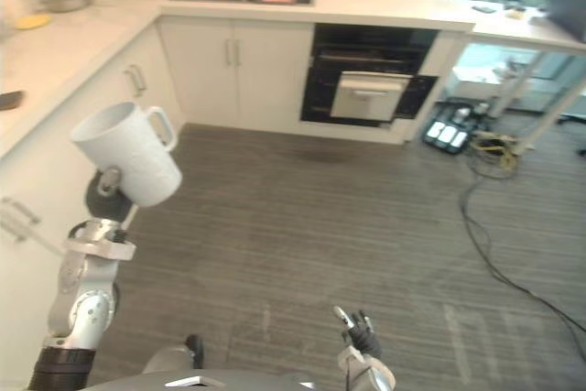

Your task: Walk over to the sink, pick up the cup, carry it to the dishwasher, place the cup inside the dishwasher, then close the dishwasher door

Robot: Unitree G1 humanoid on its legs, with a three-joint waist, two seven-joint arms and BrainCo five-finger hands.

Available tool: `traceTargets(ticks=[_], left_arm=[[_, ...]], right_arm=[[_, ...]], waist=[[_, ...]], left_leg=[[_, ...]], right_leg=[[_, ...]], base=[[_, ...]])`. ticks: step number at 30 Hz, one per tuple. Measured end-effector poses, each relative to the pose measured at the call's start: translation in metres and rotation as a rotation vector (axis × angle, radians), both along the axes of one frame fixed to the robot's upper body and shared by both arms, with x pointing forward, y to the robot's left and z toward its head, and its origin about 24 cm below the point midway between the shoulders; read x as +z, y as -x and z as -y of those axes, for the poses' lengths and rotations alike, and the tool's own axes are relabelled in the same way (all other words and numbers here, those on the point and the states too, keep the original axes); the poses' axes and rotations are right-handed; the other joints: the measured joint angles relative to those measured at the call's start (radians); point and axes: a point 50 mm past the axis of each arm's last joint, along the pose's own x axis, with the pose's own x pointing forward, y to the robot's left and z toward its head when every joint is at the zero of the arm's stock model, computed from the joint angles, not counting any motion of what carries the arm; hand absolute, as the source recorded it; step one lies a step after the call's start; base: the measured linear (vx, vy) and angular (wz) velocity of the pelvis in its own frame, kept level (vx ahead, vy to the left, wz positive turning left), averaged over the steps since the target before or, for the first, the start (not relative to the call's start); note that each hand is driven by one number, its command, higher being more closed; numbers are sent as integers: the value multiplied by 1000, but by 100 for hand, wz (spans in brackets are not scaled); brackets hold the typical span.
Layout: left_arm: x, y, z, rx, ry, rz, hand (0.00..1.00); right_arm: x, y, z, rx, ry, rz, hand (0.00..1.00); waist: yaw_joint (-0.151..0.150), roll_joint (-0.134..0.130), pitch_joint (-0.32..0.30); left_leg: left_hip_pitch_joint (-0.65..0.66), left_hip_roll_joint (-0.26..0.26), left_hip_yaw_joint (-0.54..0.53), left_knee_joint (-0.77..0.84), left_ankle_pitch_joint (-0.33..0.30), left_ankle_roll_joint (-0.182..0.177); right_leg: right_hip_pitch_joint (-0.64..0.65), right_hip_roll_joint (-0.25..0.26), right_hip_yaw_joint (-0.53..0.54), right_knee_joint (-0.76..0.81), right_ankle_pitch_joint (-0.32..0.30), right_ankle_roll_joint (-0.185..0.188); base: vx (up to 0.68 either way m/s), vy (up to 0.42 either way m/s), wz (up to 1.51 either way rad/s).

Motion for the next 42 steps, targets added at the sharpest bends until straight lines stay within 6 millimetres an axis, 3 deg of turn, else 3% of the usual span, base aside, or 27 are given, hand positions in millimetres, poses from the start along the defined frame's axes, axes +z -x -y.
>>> traceTargets(ticks=[2,3,4,5,7,9,10,11,13,14,15,16,17,18,21,23,24,26,28,30,32,34,36,37,39,40,42], left_arm=[[7,3,1,47,-40,52,100],[9,5,2,62,-46,64,100],[11,8,3,99,-57,72,100],[10,11,4,138,-51,67,100],[7,14,2,213,-30,51,100],[8,15,0,260,-3,64,100],[8,15,-1,273,2,71,100],[7,11,-1,274,2,73,100],[0,6,0,260,-15,44,100],[-4,5,1,250,-25,28,100],[-8,6,3,222,-45,11,100],[-9,6,5,211,-43,14,100],[-9,7,13,176,-19,19,100],[-4,6,20,133,-12,53,100],[1,3,38,57,-2,80,100],[5,4,49,23,30,99,100],[7,5,50,19,34,107,100],[9,4,51,11,32,107,100],[9,5,50,-2,23,101,100],[14,6,49,-7,5,101,100],[18,7,41,7,-14,98,100],[18,6,28,55,-18,94,100],[18,7,11,103,-24,105,100],[17,9,4,126,-34,102,100],[19,11,-13,177,-66,108,100],[20,11,-15,185,-70,115,100],[17,13,-16,194,-65,102,100]], right_arm=[[3,1,5,-2,14,16,0],[4,-2,5,23,23,26,0],[5,-6,3,71,42,29,0],[4,-7,-1,118,47,25,0],[1,-7,-12,178,18,12,0],[0,-5,-20,179,-13,13,0],[-2,1,-21,172,-26,-11,0],[-6,9,-20,141,-37,-46,0],[-15,30,-15,67,-46,-121,0],[-18,42,-12,39,-47,-158,0],[-26,74,-8,-21,-56,-260,0],[-27,84,-6,-57,-62,-288,0],[-27,97,4,-132,-58,-319,0],[-25,99,10,-190,-60,-306,0],[-27,105,8,-254,-84,-332,0],[-31,124,5,-344,-116,-384,0],[-32,128,3,-357,-122,-395,0],[-32,145,6,-406,-122,-430,0],[-31,141,9,-408,-117,-396,0],[-30,123,16,-369,-99,-347,0],[-27,96,26,-313,-75,-293,0],[-24,84,32,-306,-64,-258,0],[-20,75,42,-309,-36,-230,0],[-19,71,43,-306,-34,-223,0],[-26,69,25,-305,-92,-229,0],[-27,72,21,-308,-111,-244,0],[-30,75,17,-307,-132,-287,0]], waist=[[9,-21,8],[14,-22,18],[10,-9,31],[-6,18,47],[-22,56,56],[-30,69,64],[-41,76,71],[-50,69,76],[-58,47,82],[-61,38,80],[-74,7,62],[-78,11,56],[-75,75,43],[-72,114,32],[-83,117,35],[-78,131,34],[-79,139,31],[-82,149,27],[-64,144,28],[-47,141,30],[-35,133,38],[-18,134,38],[8,156,36],[15,152,37],[-5,68,35],[-10,46,38],[-9,48,49]], left_leg=[[46,-37,73,47,-74,48],[72,-47,95,48,-92,61],[124,-61,117,45,-123,82],[170,-59,122,36,-150,93],[235,-36,123,-9,-172,102],[294,-33,124,-92,-164,89],[318,-24,124,-124,-162,84],[340,-20,110,-140,-173,75],[380,-31,78,-147,-199,46],[400,-38,59,-146,-216,36],[446,-52,19,-134,-269,9],[458,-44,3,-126,-290,-1],[464,2,-3,-123,-321,-8],[464,25,2,-118,-324,-3],[447,44,31,59,-266,0],[299,143,52,471,-87,-115],[256,169,60,564,-70,-139],[145,234,179,685,-129,-49],[104,213,243,525,-172,3],[56,145,199,264,-174,-8],[13,82,98,-44,-78,-52],[-4,79,85,-148,6,-72],[6,81,62,-181,114,-53],[10,79,58,-147,156,-45],[7,15,97,-48,50,8],[15,-5,112,-32,18,22],[88,-21,149,-57,-7,53]], right_leg=[[-135,-91,-65,282,96,49],[-176,-127,-93,361,150,49],[-234,-196,-157,480,289,-2],[-275,-221,-202,582,303,-59],[-357,-186,-281,672,196,-69],[-417,-116,-353,522,126,-55],[-433,-51,-380,291,131,-44],[-443,-1,-383,57,195,-11],[-442,16,-387,-153,317,38],[-442,11,-384,-155,336,31],[-428,9,-340,-133,393,10],[-430,16,-325,-101,431,19],[-453,45,-340,-29,360,-11],[-484,54,-358,46,289,-15],[-447,50,-367,123,179,-17],[-333,84,-364,75,131,-18],[-306,90,-366,55,126,-20],[-181,94,-363,-50,127,-27],[-127,66,-354,-105,127,-28],[-114,46,-305,-134,128,-29],[-72,26,-237,-175,127,-15],[-30,17,-202,-193,108,23],[2,31,-130,-185,69,81],[10,21,-106,-185,62,86],[27,-70,-146,-164,63,86],[22,-98,-148,-137,68,87],[-29,-143,-218,7,110,92]], base=[[346,360,-57],[300,344,-76],[275,324,-57],[319,338,-49],[251,217,-22],[302,135,-6],[387,36,25],[344,-15,46],[336,-69,62],[582,-174,79],[439,-138,72],[632,-177,62],[473,-101,26],[567,-125,19],[410,-150,6],[433,-103,-19],[410,-28,-15],[394,13,-16],[363,76,-44],[340,151,-67],[394,223,-67],[421,306,-72],[475,450,-111],[438,475,-108],[441,422,-45],[373,312,-11],[318,242,-36]])
